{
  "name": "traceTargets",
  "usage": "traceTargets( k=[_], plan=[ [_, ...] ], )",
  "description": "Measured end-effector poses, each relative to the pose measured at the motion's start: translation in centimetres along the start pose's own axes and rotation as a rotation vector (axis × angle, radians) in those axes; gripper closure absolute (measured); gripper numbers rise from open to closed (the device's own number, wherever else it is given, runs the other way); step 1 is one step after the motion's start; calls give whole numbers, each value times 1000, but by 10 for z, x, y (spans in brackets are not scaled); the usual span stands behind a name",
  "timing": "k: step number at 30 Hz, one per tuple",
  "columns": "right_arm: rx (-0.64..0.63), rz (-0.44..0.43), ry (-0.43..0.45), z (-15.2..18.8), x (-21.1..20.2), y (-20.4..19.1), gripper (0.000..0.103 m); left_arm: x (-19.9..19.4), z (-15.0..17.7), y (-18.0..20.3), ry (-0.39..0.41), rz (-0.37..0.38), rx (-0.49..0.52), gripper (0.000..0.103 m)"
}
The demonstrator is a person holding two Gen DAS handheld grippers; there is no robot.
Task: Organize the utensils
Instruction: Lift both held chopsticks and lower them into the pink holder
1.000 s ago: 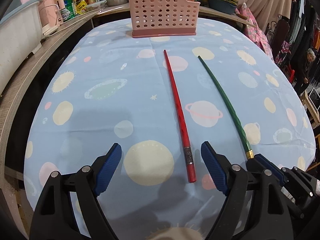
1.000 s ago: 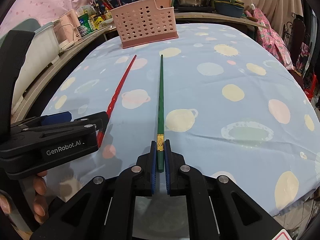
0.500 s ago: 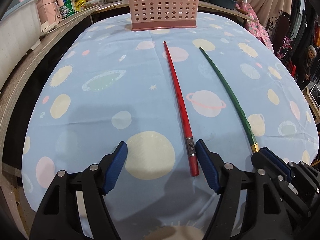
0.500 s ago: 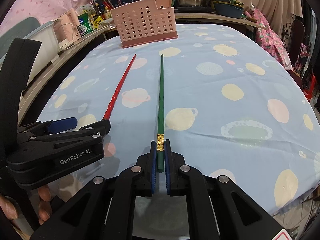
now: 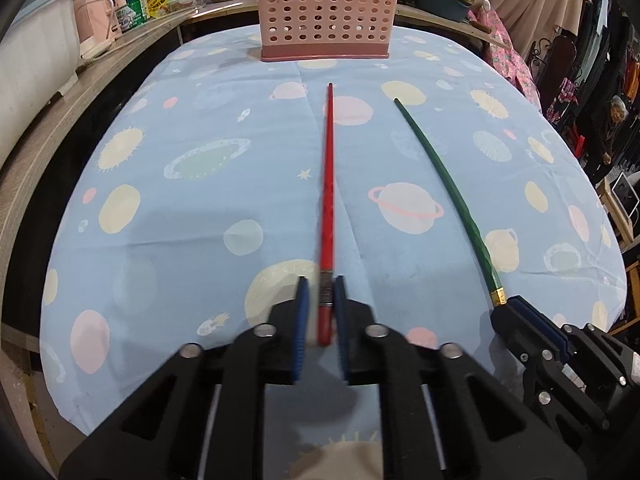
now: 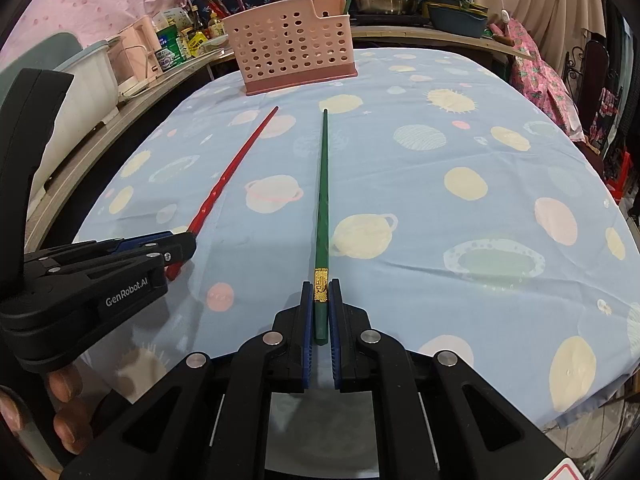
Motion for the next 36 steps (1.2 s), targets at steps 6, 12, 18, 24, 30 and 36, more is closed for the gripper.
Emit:
traceTargets(
  k=[6, 12, 18, 24, 30, 36],
  plan=[
    [-6, -4, -4, 0, -3, -4, 96, -3, 0, -2, -18, 41, -16, 96],
    [5, -27, 43, -17, -24, -8, 96, -22, -3, -12, -14, 70, -47, 96],
    [11, -51, 115, -47, -46, -12, 96, -53, -25, -23, 45, 75, -78, 96],
    [9, -68, 188, -85, -68, -16, 96, -74, -49, -31, 100, 77, -89, 96],
    [49, -101, 231, -115, -76, -11, 96, -84, -68, -39, 140, 72, -89, 96],
    [36, -102, 298, -150, -88, -12, 96, -99, -103, -51, 205, 70, -111, 96]
  ],
)
Point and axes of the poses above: each gripper's, at about its wrist camera, not at the fingertips, and x roughly the way its jaws point, y to its right, z to its underside, the point moved 6 cm from there along x, roughly the way its jaws point, and after that the axes turned 1 degree about -z, right-handed, at the moved point
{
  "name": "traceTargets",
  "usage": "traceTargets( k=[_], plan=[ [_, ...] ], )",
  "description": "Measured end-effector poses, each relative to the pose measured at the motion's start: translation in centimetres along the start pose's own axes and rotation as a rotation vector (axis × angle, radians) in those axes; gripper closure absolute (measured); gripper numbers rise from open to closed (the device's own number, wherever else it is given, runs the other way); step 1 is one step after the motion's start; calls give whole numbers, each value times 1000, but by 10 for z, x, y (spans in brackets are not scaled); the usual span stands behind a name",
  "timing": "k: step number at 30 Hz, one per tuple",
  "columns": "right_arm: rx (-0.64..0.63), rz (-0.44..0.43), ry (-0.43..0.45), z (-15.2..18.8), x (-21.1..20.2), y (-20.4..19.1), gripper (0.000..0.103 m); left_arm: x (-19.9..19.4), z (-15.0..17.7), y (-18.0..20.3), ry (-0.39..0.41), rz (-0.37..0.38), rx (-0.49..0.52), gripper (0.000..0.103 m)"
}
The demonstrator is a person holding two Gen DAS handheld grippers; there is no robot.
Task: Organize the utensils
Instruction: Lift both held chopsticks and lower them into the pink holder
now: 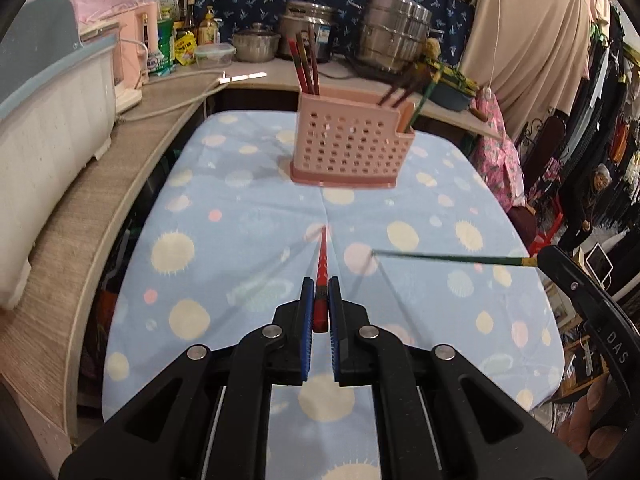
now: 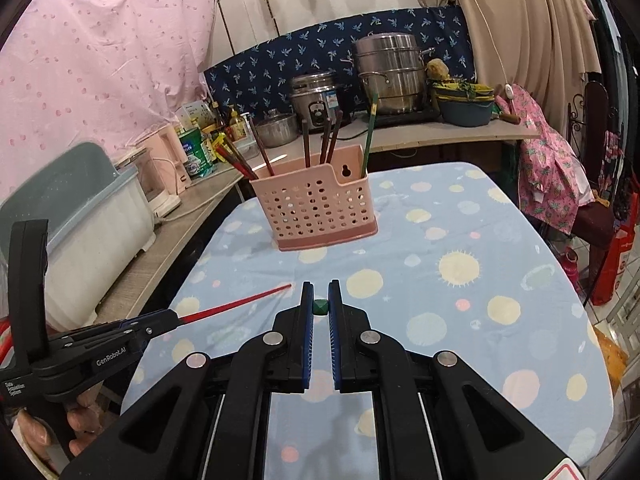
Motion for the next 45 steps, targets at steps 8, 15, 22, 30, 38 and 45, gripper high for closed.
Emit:
traceTargets(
  k=[8, 15, 22, 30, 38, 45],
  plan=[
    [-2, -19, 69, -54, 11, -3, 96, -7, -66, 0, 99, -11, 5, 96],
    [28, -48, 105, -98, 29, -1, 96, -8, -120, -1, 157, -23, -3, 96],
    [85, -121, 162, -153, 36, -2, 96, -23, -180, 6, 237, 1, -28, 96],
    [72, -173, 284, -232, 40, -20, 96, -47, -255, 20, 367, 21, -39, 96],
    [16, -137, 330, -276, 67, -30, 96, -28, -300, 22, 417, 4, -50, 96],
    [17, -100, 252, -261, 122, -20, 96, 29, -291, 17, 356, -37, -40, 96]
  ],
)
Point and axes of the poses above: each gripper's, at about its wrist camera, not at the fingertips, and x roughly the way its jaws point, y to its right, z to its underside, the point moved 6 cm from there along x, roughly the way its jaws point, and after that the axes turned 1 degree about -z, right-handed, at the moved point
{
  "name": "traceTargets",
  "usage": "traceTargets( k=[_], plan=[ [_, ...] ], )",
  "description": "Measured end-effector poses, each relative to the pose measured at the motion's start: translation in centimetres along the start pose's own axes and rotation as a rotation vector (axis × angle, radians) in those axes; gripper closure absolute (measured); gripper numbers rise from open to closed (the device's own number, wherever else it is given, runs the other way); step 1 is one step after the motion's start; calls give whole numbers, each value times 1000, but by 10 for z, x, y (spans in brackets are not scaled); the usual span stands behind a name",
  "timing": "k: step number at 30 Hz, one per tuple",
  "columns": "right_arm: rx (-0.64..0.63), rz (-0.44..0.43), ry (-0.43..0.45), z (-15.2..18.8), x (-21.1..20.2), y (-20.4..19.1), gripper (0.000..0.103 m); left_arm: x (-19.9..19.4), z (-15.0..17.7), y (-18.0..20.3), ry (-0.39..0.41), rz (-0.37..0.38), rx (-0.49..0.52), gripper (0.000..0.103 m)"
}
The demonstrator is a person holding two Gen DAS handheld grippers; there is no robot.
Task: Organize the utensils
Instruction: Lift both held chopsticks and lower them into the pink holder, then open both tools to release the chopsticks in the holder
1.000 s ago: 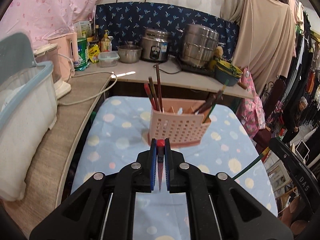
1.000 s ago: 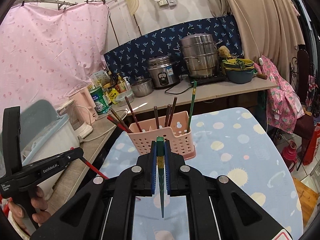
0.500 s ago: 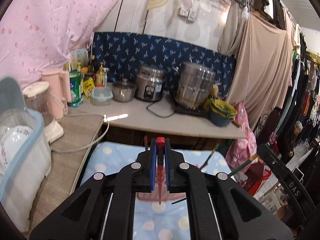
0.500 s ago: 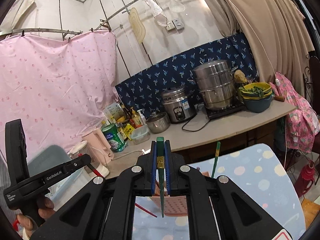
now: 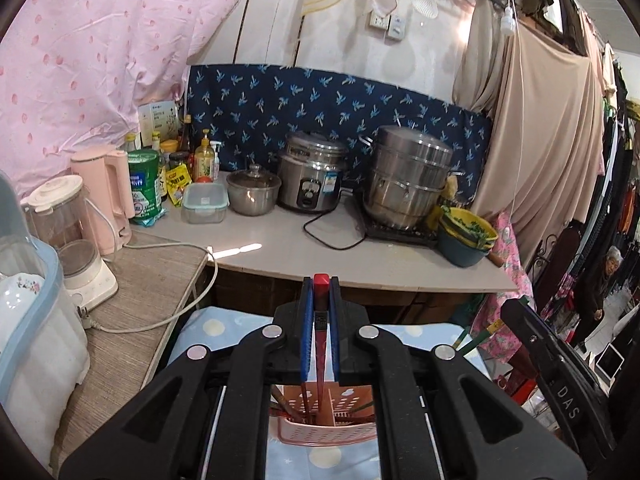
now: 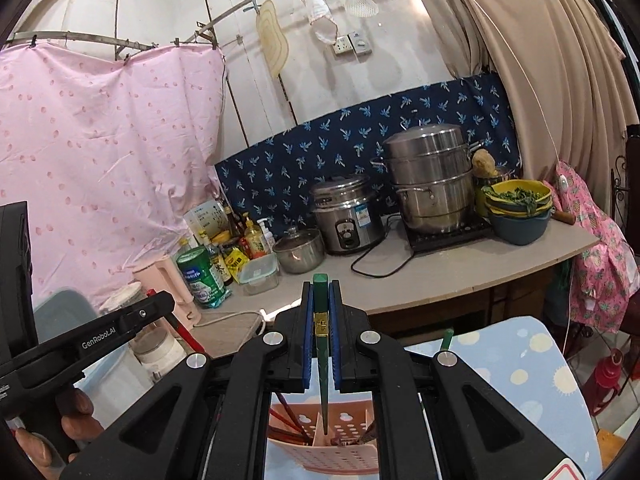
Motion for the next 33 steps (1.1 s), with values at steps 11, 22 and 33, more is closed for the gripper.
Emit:
traceTargets(
  k=[11, 22, 33],
  plan=[
    [3, 7, -136, 51, 41, 12, 95, 35, 35, -13, -69, -7, -36, 96],
    [-21, -4, -114, 53, 9, 1, 93, 15, 51, -13, -93, -51, -1, 94],
    [-28, -4, -112, 77, -44, -10, 80, -26, 80, -18, -108, -148, 42, 86]
  ],
)
Point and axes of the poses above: each gripper's, at about its wrist camera, not at the fingertips, and x roughly the way its jaws point, y to its right, z to its underside, the point moved 6 cm from there along x, roughly the way its jaws point, and after that the axes turned 1 degree about -z, right-handed, at the moved point
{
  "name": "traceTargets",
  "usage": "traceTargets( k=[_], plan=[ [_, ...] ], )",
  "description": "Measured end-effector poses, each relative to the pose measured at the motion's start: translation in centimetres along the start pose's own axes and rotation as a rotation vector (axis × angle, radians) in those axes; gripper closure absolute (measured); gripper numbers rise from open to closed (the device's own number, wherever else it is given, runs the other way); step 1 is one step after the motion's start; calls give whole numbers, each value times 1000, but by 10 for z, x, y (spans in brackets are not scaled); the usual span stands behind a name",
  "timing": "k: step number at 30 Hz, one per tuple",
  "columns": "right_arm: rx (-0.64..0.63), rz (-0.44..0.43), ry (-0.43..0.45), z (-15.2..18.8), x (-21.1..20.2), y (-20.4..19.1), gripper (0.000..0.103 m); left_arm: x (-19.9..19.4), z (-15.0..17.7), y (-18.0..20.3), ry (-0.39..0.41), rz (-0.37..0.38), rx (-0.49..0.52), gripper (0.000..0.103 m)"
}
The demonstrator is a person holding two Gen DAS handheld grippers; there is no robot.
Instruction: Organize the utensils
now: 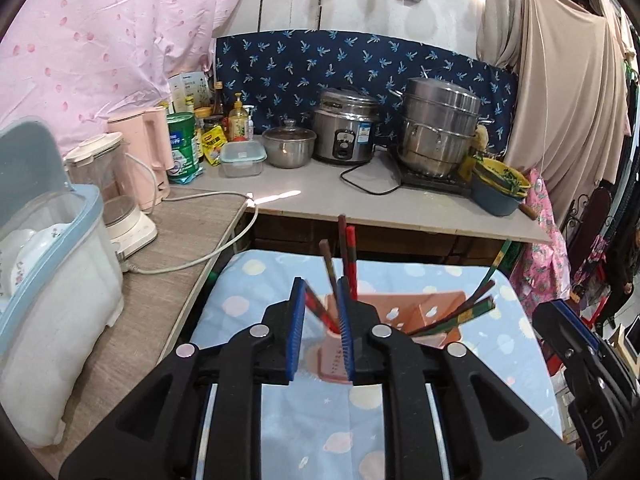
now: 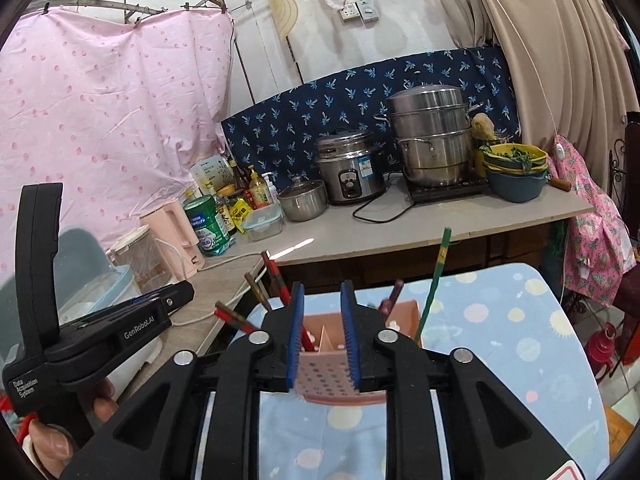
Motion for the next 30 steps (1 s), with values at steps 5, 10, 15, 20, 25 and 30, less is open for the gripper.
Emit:
traceTargets(
  k=[5, 10, 15, 20, 25, 30],
  plan=[
    [-23, 21, -5, 19, -16, -3, 76, -13, 18, -2, 0, -35, 27, 86],
    [-63, 43, -7, 37, -31, -7, 76, -22, 34, 0, -20, -44, 40, 86],
    [-70, 61, -24, 53, -42, -5, 76, -32, 53, 3, -32, -53, 62, 86],
    [-46, 76, -53, 69, -51, 1, 76, -40, 72, 4, -53, -52, 65, 86],
    [-58, 112, -93, 86, -55, 3, 76, -46, 89, 7, -67, -48, 78, 82],
    [-65, 143, -126, 100, -57, 7, 76, -47, 108, 10, -85, -47, 95, 76]
  ],
)
Point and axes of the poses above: each gripper's, at about its wrist camera, not at the fingertips, and x roughly the way its jaws point, y to its right, z to its underside, the point moved 6 cm from there along x, roughly the way its jaws point, and after that the axes turned 1 degree about -z, right-handed, at the moved point
